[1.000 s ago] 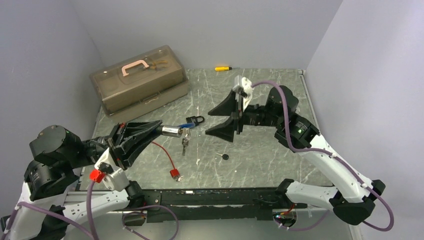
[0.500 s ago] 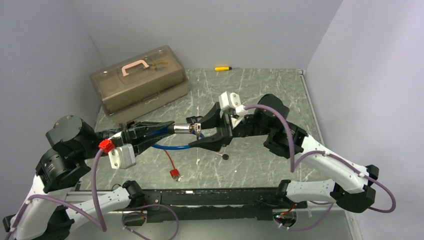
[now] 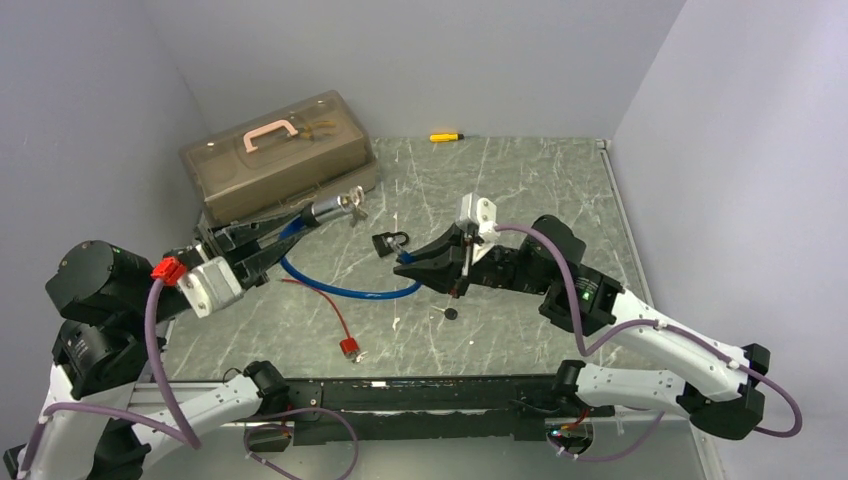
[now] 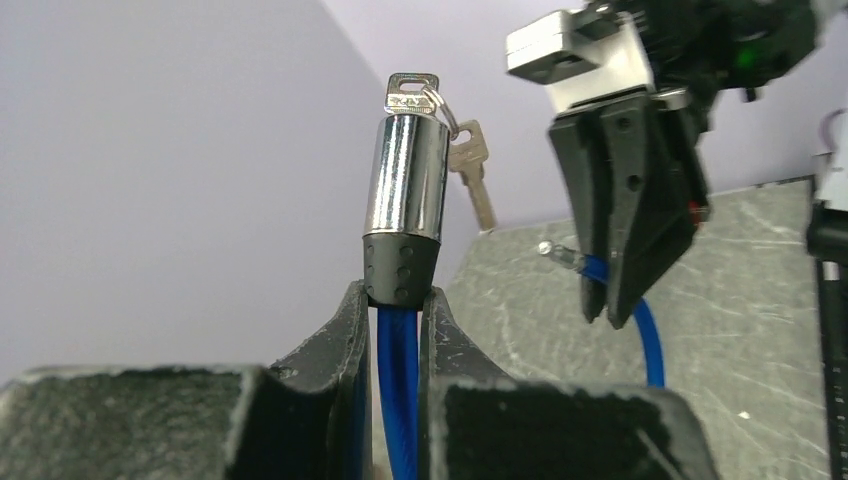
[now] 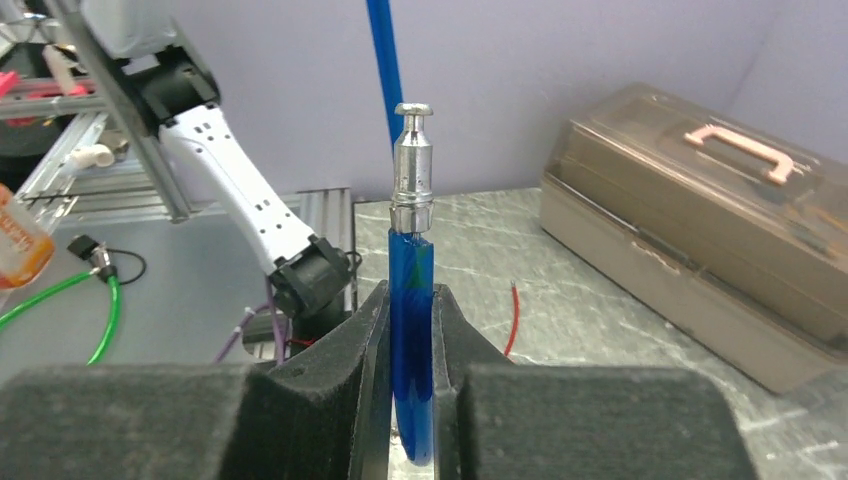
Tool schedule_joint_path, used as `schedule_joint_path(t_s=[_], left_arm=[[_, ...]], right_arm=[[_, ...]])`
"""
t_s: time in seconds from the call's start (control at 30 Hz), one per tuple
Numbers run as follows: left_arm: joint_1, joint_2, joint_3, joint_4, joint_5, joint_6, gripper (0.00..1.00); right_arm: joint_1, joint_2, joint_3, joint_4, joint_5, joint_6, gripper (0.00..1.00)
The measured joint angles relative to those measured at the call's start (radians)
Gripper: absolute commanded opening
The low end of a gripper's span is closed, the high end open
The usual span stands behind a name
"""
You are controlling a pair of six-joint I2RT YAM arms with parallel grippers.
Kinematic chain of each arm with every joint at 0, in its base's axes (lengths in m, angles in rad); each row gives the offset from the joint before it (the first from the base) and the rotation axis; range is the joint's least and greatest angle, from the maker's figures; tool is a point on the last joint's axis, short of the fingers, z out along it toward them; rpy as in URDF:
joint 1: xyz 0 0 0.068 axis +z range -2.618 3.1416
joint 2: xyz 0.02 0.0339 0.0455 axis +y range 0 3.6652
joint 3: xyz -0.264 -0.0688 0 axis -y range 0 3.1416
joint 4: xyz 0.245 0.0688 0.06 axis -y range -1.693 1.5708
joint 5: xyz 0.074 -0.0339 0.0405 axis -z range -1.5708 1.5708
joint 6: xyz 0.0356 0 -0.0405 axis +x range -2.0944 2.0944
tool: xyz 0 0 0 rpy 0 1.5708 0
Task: Unlock with the key
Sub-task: Unlock the lock, then place the lock at the center of the board.
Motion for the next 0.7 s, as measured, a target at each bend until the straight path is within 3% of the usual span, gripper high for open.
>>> schedule_joint_path(t_s=[0.17, 0.23, 0.53, 0.7], left_arm=[[0.024, 0.021, -0.003, -0.058, -0.175, 0.020, 0.00], [0.083, 0.058, -0.022, -0.107, -0.215, 0.030, 0.00], [0.532, 0.285, -0.310, -0.257, -0.077, 0.058, 0.00], [0.636, 0.426, -0.356, -0.288, -0.021, 0.068, 0.00]], right_arm=[[0.000, 0.053, -0.006, -0.027, 0.114, 0.063, 0.00], [0.000, 0.091, -0.029, -0.027, 0.149, 0.113, 0.00], [-0.003, 0.277, -0.198, -0.009, 0.266, 0.370, 0.01], [-0.046, 0.295, -0.328, 0.045, 0.291, 0.481, 0.05]])
